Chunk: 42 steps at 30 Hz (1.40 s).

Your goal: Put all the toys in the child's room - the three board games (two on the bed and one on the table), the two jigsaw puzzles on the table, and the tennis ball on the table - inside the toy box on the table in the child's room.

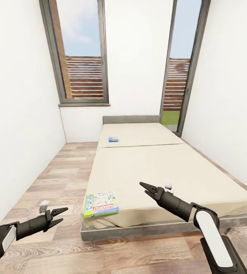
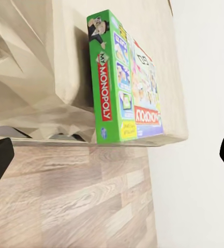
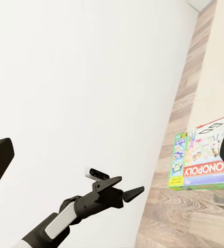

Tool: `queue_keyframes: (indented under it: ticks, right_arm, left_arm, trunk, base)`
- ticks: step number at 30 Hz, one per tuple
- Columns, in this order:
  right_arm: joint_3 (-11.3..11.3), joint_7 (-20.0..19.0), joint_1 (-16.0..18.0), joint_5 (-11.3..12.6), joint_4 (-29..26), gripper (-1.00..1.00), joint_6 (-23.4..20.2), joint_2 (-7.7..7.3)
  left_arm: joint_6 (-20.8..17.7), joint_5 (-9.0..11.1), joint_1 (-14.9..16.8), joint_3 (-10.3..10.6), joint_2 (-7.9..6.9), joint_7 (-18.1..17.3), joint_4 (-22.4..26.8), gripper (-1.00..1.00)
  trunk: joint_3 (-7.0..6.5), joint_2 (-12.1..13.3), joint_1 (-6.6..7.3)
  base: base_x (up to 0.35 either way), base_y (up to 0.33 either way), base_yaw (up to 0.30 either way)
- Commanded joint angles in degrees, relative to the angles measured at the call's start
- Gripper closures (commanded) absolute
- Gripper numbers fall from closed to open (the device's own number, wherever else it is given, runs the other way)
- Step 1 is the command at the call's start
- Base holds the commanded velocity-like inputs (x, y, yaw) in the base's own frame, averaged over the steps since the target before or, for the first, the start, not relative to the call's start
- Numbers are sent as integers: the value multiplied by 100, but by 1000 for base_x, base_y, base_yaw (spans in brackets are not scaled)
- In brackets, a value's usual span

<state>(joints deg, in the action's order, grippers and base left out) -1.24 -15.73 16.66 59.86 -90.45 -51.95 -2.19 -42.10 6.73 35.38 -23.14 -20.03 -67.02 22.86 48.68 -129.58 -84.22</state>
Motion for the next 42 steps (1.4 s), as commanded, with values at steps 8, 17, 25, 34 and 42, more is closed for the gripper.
queue_keyframes:
  ticks: [8, 17, 25, 34, 42]
  right_arm:
    - [-10, -44, 4, -36, 1, -100, -23, 3]
    - [-16, -44, 4, -36, 1, -100, -23, 0]
    - [-14, -44, 4, -36, 1, -100, -22, 0]
    - [-16, -44, 4, -38, 1, -100, -21, 0]
    - [-17, -44, 4, -38, 1, -100, -19, 0]
  left_arm:
    - [-44, 4, 4, -15, 0, -13, -1, -100]
    - [-44, -2, 4, -8, 7, -9, -1, -100]
    - [-44, -5, 4, -7, 7, -7, -1, -100]
    - [-44, 0, 4, -14, 7, -5, -1, -100]
    - [-44, -3, 4, -15, 7, -5, -1, -100]
  trunk:
    - [6, -2, 1]
    - [6, -2, 1]
    - [6, -2, 1]
    - [6, -2, 1]
    - [6, -2, 1]
  base:
    - [-7, -38, 0]
    - [-36, -145, 0]
    - [-47, -197, 0]
    - [-5, -27, 0]
    - [0, -86, 0]
